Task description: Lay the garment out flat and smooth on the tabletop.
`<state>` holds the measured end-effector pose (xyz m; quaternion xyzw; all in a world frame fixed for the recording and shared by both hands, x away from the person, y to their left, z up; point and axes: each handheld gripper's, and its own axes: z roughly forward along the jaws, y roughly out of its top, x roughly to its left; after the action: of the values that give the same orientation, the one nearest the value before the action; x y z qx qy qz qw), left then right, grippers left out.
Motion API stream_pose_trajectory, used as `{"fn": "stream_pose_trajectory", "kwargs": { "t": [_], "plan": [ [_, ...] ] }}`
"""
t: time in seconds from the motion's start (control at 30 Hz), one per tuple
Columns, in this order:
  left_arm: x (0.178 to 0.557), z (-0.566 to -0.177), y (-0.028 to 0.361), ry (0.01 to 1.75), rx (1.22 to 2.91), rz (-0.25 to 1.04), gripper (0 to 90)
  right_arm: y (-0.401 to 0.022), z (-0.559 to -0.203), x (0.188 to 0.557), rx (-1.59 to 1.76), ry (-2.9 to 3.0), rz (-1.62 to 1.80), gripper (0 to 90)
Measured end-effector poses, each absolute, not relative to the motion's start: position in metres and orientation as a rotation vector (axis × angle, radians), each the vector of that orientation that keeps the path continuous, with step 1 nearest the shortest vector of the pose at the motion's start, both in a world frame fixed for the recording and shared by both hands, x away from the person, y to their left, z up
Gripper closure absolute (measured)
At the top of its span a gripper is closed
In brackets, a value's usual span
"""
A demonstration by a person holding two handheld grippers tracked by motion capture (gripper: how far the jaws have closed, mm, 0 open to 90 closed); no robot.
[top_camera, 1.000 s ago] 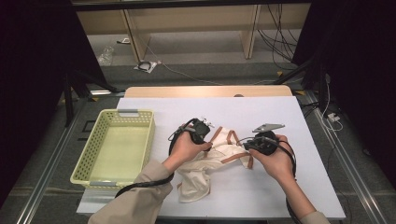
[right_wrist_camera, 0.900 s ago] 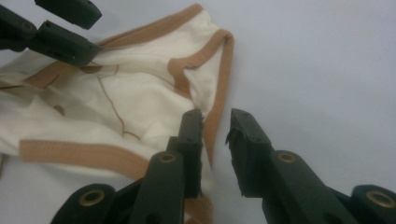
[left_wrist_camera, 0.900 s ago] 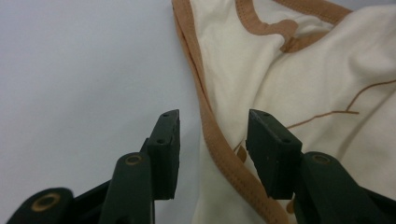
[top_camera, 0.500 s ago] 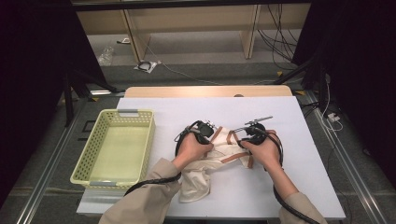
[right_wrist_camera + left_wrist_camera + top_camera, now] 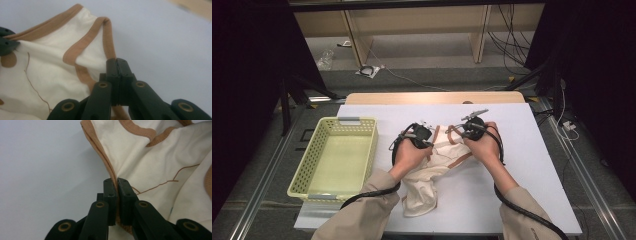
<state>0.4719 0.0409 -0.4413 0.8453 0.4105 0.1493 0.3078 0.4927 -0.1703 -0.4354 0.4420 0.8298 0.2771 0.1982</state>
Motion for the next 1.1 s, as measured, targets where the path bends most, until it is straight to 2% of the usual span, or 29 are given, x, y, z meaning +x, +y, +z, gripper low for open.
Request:
{"fn": "stream_pose_trajectory", "kwargs": {
  "t": [0.13,0.23,0.37,0.57,0.77,0.9,1.03,1.1],
  "plan": [
    [0.476,-0.431,0.055,1.13,2.166,0.417,85.3,-0.152,-0.418,0.507,1.113,2.286,0.814,89.3],
    [0.483,-0.431,0.065,1.175,2.143,0.43,85.1,-0.143,-0.417,0.514,1.083,2.29,0.821,79.2],
    [0.496,-0.447,0.077,1.267,2.143,0.405,84.2,-0.142,-0.427,0.507,1.119,2.295,0.825,73.4],
    [0.502,-0.467,0.085,1.334,2.146,0.383,83.8,-0.154,-0.452,0.487,1.256,2.342,0.833,69.3],
    [0.501,-0.463,0.085,1.328,2.136,0.389,83.6,-0.159,-0.468,0.489,1.312,2.377,0.778,68.5],
    [0.503,-0.461,0.087,1.332,2.131,0.396,82.8,-0.163,-0.467,0.49,1.339,2.34,0.797,68.9],
    [0.505,-0.463,0.09,1.349,2.134,0.414,76.6,-0.148,-0.451,0.479,1.246,2.333,0.888,68.8],
    [0.503,-0.461,0.091,1.355,2.146,0.414,66.6,-0.138,-0.445,0.47,1.192,2.372,0.95,68.3]
  ]
}}
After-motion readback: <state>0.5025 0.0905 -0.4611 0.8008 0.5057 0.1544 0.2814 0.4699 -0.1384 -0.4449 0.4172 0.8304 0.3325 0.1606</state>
